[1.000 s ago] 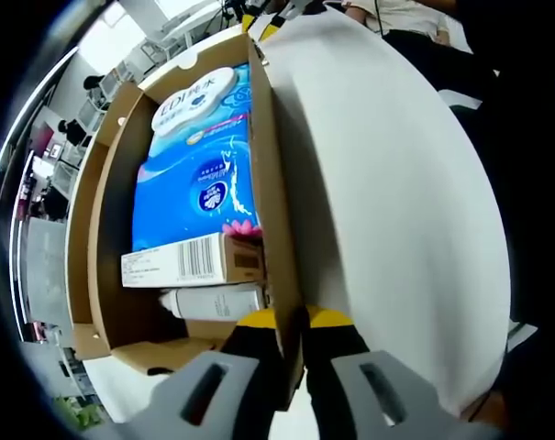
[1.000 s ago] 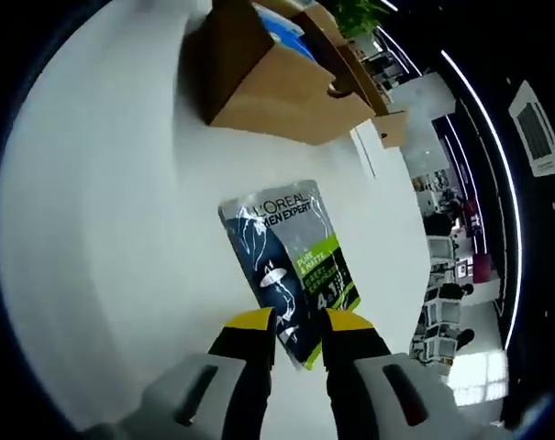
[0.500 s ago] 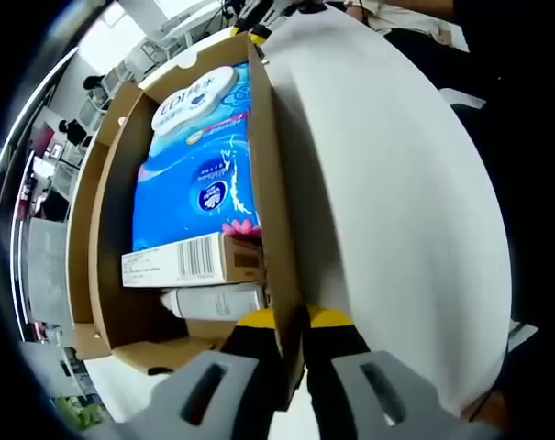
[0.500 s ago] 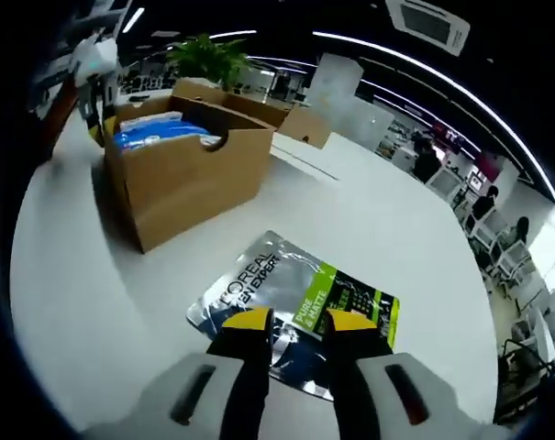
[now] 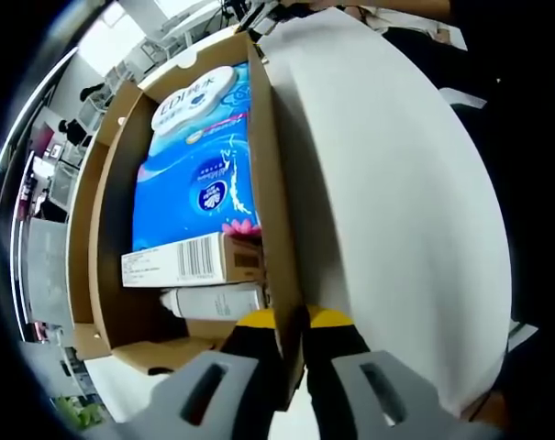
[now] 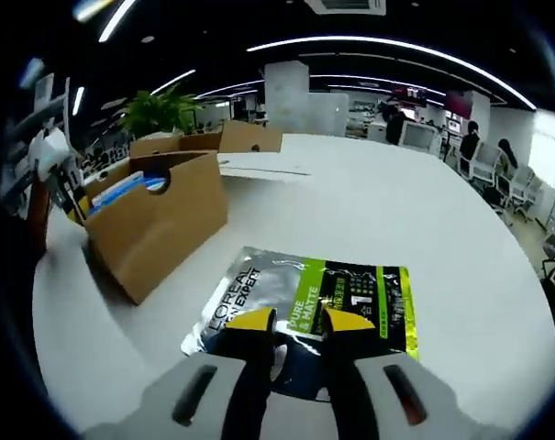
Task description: Operate the shoe box by opening the lid, removing the specified soft item, and placing it in the target area until the item is outside and the box remains undamaged.
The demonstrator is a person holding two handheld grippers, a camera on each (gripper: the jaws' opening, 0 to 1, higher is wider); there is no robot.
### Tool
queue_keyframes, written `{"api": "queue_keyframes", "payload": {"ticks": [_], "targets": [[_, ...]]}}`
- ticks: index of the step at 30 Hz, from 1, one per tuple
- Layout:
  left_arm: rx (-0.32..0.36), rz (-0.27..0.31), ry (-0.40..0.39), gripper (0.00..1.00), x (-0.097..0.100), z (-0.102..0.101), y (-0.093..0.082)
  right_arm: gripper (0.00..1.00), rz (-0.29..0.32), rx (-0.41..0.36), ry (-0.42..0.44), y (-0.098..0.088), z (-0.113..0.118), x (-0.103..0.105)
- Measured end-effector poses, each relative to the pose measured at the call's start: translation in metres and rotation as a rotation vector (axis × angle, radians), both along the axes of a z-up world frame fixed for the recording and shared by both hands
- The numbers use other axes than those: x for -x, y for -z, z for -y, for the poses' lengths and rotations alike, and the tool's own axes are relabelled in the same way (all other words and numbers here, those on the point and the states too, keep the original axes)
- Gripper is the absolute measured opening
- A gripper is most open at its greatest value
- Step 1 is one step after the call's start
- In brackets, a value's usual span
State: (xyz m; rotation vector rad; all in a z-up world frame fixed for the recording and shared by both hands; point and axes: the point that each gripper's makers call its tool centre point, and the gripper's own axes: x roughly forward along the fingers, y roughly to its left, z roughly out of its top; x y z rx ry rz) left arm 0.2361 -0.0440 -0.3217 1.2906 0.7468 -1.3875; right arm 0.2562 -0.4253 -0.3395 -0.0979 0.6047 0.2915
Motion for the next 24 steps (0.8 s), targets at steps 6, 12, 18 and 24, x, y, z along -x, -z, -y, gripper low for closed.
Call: {"api": "queue_keyframes", "payload": {"ticks": [6,12,18,24], "targets": [[-0.002,0.002,-0.001,0.06,-0.0004,0.0001,0.0,0.2,0.012,0.001,-0.003,-0.0023,0.0014,-0.0019],[-0.004,0.005,-0.001,0.06,-0.0007,0.0001,0.0001,0.2,-0.001,0.011,0.01,-0.0021,0.001,-0.002],[-0.009,0.012,0.0,0.07,-0.001,-0.0003,0.0003,0.24,-0.003,0.018,0.029,-0.0019,0.0036,-0.0019],[-0.01,0.014,0.0,0.07,-0.0015,-0.0007,0.0,0.25,-0.009,0.021,0.037,-0.0017,0.003,-0.0013]]}}
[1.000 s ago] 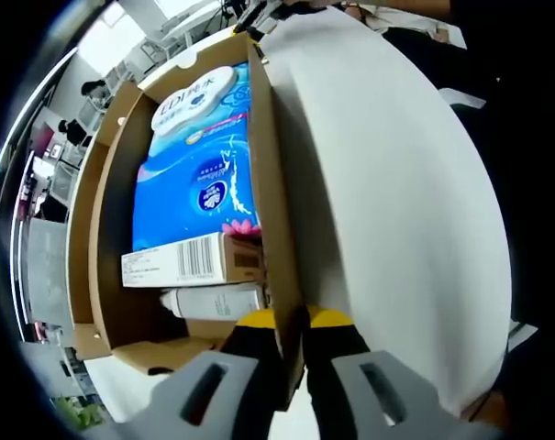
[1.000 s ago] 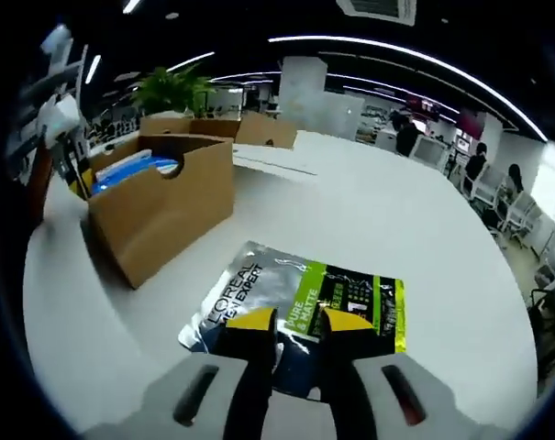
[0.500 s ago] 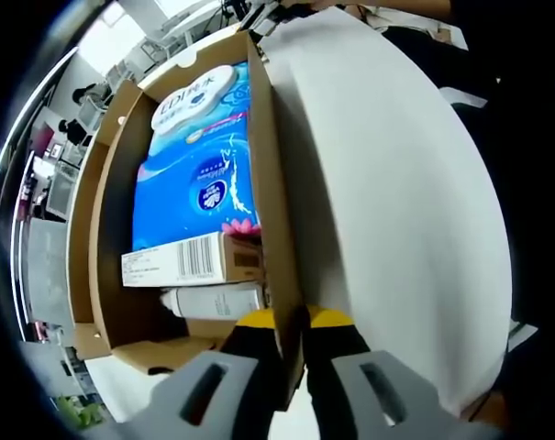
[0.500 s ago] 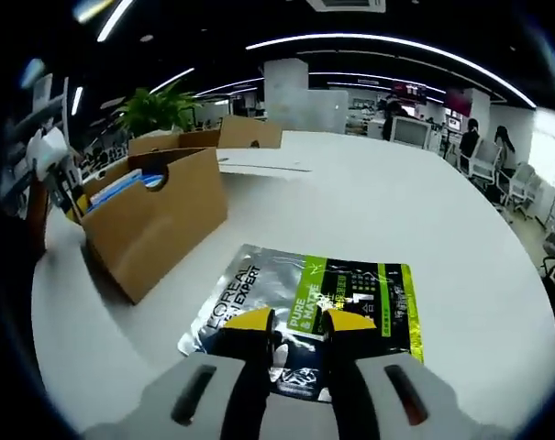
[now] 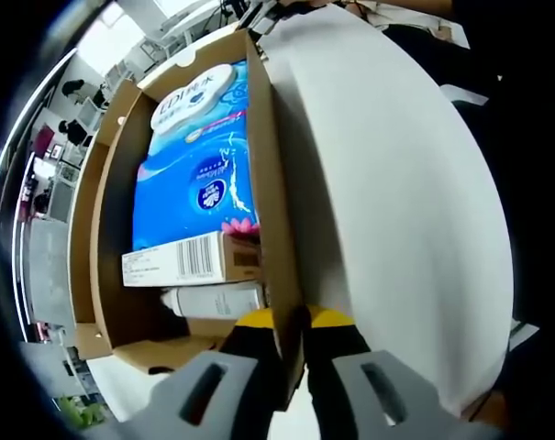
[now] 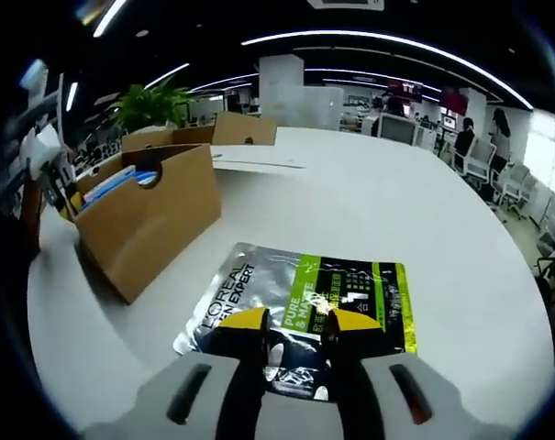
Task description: Operate the shoe box by opening the lid, removing the specified soft item, and placing it in the target area until the item is outside and the box remains undamaged.
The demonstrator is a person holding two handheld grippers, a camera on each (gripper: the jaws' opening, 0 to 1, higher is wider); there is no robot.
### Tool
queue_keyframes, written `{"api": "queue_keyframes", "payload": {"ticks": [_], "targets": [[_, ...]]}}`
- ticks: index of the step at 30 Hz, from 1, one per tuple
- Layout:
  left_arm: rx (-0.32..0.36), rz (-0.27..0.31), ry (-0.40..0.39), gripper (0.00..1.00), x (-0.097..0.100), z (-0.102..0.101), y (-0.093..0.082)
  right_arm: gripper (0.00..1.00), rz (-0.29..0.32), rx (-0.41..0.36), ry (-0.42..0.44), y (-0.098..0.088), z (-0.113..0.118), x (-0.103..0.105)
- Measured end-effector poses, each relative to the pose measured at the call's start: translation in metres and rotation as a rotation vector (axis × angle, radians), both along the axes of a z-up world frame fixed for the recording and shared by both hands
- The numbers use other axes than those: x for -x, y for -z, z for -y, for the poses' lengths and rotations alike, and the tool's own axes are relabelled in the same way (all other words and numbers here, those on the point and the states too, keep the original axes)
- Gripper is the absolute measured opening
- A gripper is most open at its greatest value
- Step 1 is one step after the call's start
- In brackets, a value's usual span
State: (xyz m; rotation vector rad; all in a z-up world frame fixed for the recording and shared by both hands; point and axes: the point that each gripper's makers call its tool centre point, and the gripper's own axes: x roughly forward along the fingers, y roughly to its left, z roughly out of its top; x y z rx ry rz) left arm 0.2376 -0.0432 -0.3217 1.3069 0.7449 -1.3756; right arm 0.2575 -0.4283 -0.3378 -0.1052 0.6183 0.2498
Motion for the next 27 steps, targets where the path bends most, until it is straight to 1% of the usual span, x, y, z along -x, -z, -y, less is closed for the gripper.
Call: {"api": "queue_keyframes", "payload": {"ticks": [5,10,12,15,17,18,20,22,24,27], "targets": [[-0.001,0.001,0.0,0.07,0.0,0.0,0.0,0.28,-0.006,-0.012,0.011,0.0,0.003,-0.001],[-0.001,0.002,-0.001,0.07,0.0,0.0,0.0,0.33,-0.014,0.0,0.025,0.0,0.007,-0.002],[-0.001,0.002,0.0,0.07,0.0,0.0,0.0,0.36,-0.018,0.016,0.039,0.0,0.01,-0.002],[-0.001,0.002,0.0,0.07,0.0,0.0,0.0,0.36,-0.025,0.008,0.042,0.0,0.011,-0.003],[-0.001,0.002,-0.001,0.07,0.0,0.0,0.0,0.37,-0.04,0.012,0.04,0.0,0.011,-0.003],[-0.001,0.002,0.0,0.07,0.0,-0.001,0.0,0.39,-0.054,0.016,0.055,-0.001,0.013,-0.002],[-0.001,0.002,-0.001,0.07,0.0,-0.001,0.0,0.39,-0.041,0.011,0.057,-0.001,0.012,-0.003],[-0.001,0.001,-0.001,0.07,0.0,-0.001,0.0,0.39,-0.028,-0.014,0.051,0.0,0.007,-0.004],[-0.001,0.0,-0.001,0.07,0.0,-0.001,0.0,0.39,-0.028,-0.003,0.045,0.0,0.005,-0.004],[-0.001,0.0,-0.002,0.07,0.0,-0.001,0.0,0.39,-0.025,-0.012,0.041,0.001,0.003,-0.005]]}}
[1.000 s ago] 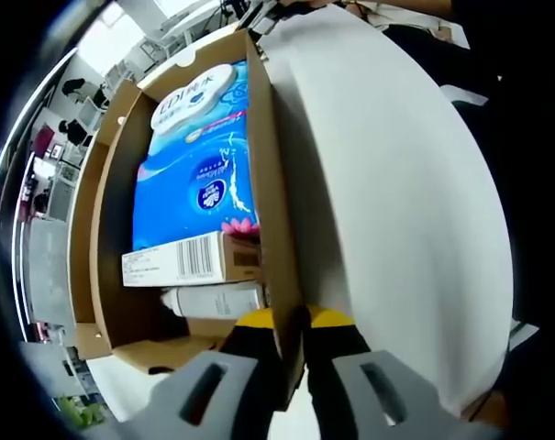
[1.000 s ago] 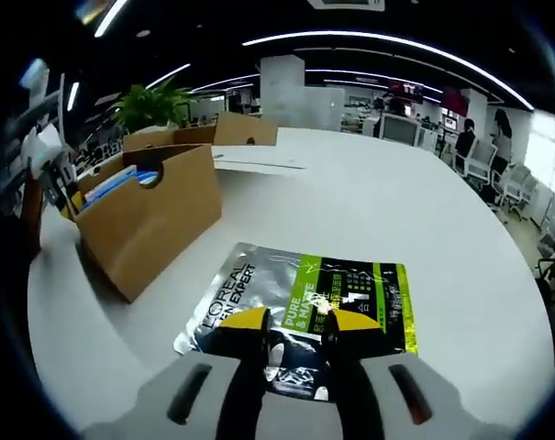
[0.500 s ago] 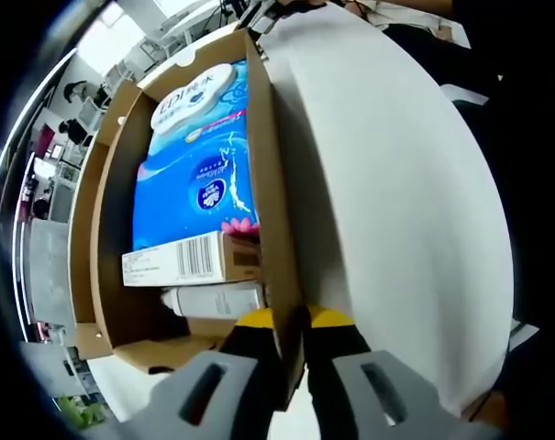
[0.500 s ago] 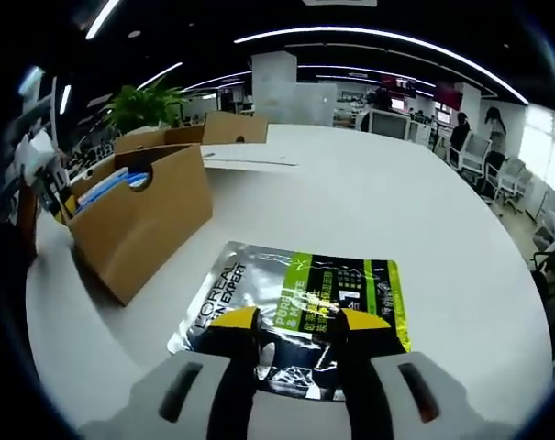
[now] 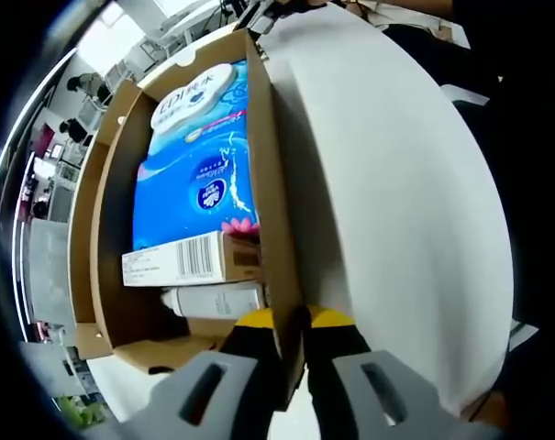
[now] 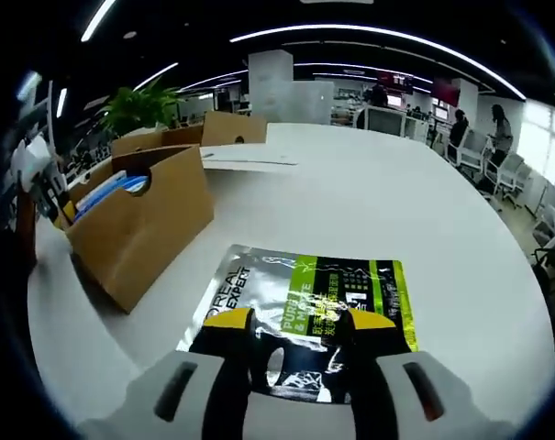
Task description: Operate the shoe box by opening the lid, removing the specified soft item, and placing it in the target area until the item is outside and the box remains undamaged.
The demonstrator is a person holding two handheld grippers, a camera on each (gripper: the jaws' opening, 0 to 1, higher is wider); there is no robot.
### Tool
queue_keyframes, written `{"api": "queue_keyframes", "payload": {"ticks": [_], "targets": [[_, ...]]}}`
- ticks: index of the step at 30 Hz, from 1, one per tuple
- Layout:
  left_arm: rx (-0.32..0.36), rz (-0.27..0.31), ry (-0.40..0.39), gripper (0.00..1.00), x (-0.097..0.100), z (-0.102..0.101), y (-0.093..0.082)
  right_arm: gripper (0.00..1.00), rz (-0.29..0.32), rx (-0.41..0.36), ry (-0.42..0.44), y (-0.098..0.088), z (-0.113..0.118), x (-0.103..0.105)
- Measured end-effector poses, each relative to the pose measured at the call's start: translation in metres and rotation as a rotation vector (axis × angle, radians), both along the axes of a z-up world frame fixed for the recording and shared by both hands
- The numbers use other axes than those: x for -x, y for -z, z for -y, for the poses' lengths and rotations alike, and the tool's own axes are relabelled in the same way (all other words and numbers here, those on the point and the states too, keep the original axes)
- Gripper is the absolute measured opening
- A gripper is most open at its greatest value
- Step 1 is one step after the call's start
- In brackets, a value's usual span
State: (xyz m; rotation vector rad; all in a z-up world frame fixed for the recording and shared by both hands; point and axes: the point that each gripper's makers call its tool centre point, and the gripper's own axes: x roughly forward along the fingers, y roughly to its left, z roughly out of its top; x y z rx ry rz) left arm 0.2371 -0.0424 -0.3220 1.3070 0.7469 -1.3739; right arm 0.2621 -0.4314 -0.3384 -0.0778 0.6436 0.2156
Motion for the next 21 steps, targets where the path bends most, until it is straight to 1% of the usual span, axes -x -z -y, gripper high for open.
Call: {"api": "queue_keyframes", "payload": {"ticks": [3,9,12,17,21], "targets": [[-0.002,0.001,-0.001,0.07,0.0,-0.0001,0.0002,0.4,-0.004,-0.029,0.009,0.0014,0.001,-0.0001],[-0.003,0.006,-0.001,0.07,-0.0004,0.0,0.0,0.42,0.003,-0.009,0.003,0.0014,0.0021,-0.0001],[-0.004,0.007,-0.002,0.07,-0.0004,0.0,0.0001,0.43,0.004,-0.002,0.015,0.0013,0.0033,0.0002],[-0.005,0.008,-0.001,0.07,-0.0003,0.0,0.0002,0.44,0.0,-0.005,0.022,0.0015,0.0048,-0.0002],[-0.006,0.008,-0.001,0.07,-0.0004,0.0,0.0001,0.48,-0.011,-0.003,0.038,0.0014,0.0065,0.0006]]}}
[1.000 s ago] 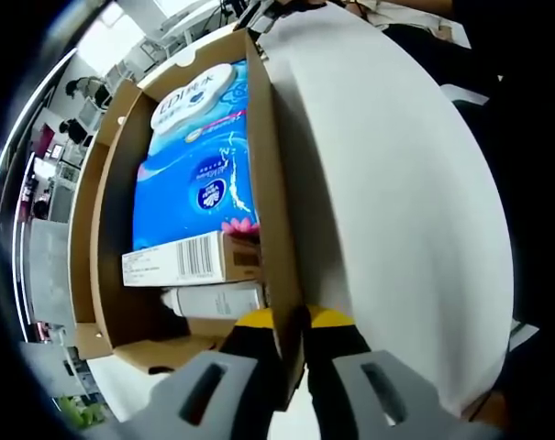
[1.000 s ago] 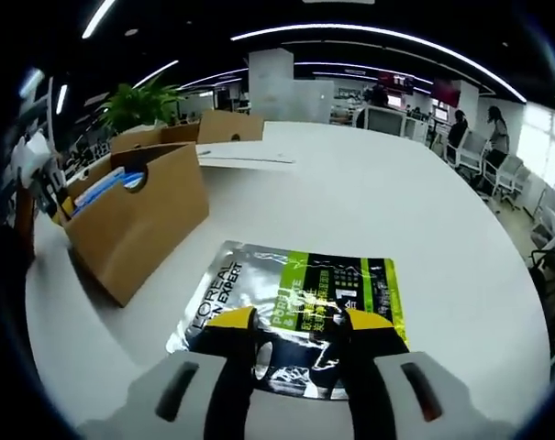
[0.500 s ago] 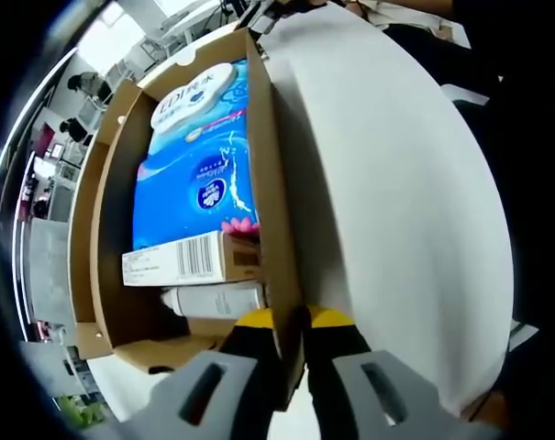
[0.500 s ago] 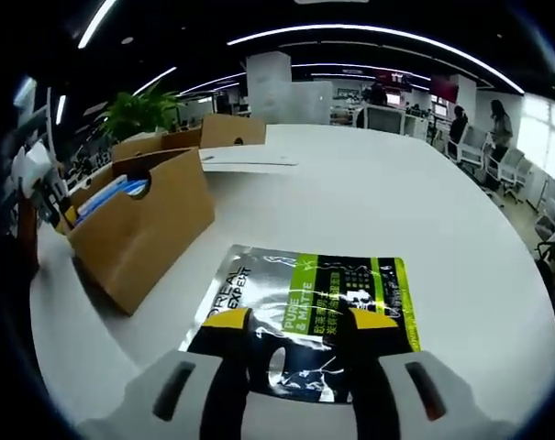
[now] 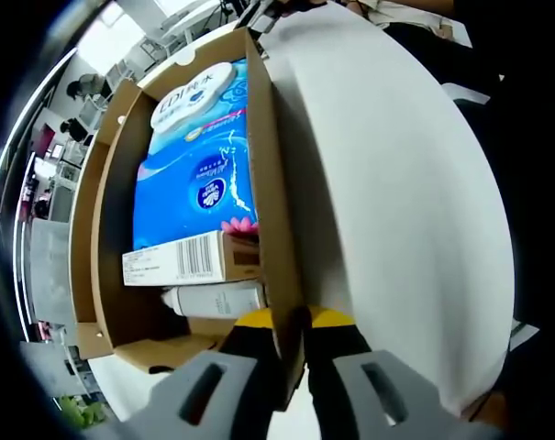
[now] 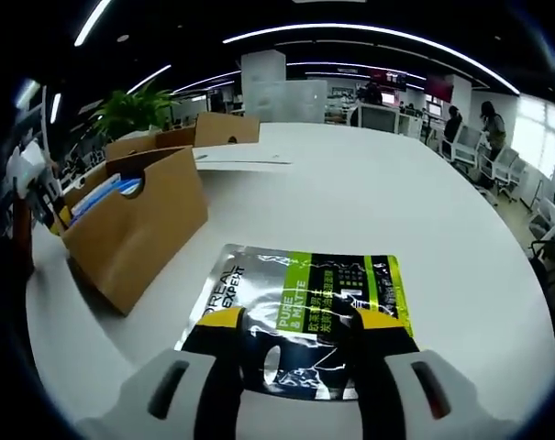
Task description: Operate the shoe box by opening the lid, removing the specified soft item, and placing it in the target area until the item is outside and the box remains undamaged.
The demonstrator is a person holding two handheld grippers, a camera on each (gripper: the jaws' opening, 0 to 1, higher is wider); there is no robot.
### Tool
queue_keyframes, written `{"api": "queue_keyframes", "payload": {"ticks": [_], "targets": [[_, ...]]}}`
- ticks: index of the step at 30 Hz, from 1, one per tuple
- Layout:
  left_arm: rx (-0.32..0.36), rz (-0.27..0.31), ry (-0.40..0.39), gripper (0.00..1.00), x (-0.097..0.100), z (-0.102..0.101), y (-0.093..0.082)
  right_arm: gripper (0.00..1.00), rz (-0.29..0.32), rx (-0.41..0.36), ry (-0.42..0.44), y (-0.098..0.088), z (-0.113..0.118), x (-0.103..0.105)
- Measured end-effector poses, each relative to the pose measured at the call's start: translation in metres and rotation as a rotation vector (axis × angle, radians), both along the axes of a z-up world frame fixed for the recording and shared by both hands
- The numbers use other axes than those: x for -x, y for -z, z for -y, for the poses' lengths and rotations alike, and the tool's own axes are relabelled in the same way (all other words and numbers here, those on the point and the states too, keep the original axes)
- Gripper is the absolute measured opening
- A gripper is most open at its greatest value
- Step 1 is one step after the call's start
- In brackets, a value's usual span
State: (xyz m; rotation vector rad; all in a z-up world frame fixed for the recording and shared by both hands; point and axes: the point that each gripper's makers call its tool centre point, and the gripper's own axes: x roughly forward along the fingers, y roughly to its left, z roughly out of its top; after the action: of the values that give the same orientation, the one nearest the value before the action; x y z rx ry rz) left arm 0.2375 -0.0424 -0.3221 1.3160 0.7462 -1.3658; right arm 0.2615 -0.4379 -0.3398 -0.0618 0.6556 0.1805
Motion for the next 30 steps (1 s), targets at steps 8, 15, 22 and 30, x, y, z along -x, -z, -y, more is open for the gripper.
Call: {"api": "queue_keyframes", "payload": {"ticks": [8,15,22,30], "targets": [[0.0,-0.001,0.001,0.07,0.0,0.0,0.0,0.5,-0.014,0.012,0.004,0.0,0.0,0.001],[-0.002,0.001,0.002,0.07,0.0,0.0,0.0,0.63,-0.076,0.078,-0.017,-0.006,-0.007,0.007],[-0.002,0.003,0.003,0.07,0.0,-0.001,0.0,0.6,-0.057,0.085,-0.033,-0.039,-0.026,0.006],[-0.006,0.011,0.014,0.07,0.001,-0.001,0.001,0.61,-0.091,0.145,-0.088,-0.059,-0.045,0.01]]}}
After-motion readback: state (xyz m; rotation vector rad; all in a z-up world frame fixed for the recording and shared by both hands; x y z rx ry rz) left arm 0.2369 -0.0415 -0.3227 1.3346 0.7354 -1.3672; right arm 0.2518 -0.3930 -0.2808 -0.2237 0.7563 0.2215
